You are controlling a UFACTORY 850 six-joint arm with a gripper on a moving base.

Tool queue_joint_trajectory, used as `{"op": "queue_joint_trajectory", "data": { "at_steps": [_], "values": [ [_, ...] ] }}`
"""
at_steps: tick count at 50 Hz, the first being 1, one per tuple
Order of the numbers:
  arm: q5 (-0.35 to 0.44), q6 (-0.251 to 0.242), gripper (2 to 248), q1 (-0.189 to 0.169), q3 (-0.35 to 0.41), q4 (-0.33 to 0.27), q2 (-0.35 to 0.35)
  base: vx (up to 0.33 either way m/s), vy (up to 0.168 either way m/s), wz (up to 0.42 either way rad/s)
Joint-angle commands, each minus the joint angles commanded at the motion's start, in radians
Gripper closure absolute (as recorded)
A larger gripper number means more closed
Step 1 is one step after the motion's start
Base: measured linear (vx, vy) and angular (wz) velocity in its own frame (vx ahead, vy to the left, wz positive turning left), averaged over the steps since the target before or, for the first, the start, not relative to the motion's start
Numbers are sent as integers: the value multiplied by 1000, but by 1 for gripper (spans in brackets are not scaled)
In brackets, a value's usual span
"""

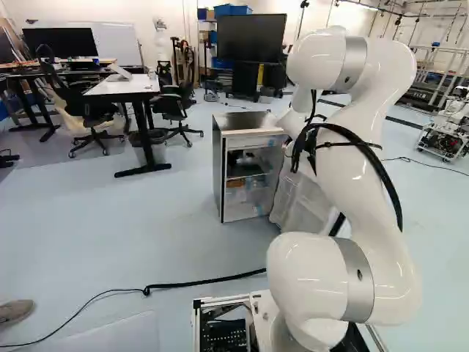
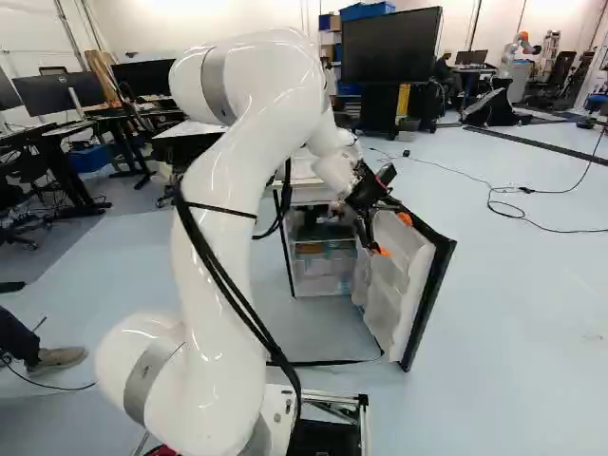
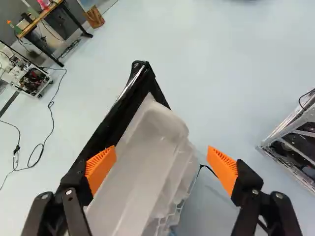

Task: Open the fridge door

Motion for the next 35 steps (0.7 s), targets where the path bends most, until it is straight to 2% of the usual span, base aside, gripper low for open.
{"op": "queue_joint_trajectory", "data": {
  "at_steps": [20,27,35],
  "values": [
    [0,0,3,-47,-98,0,-56,0,0,0],
    [0,0,3,-46,-92,0,-52,0,0,0],
    [0,0,3,-32,-49,-17,-28,0,0,0]
  ]
}}
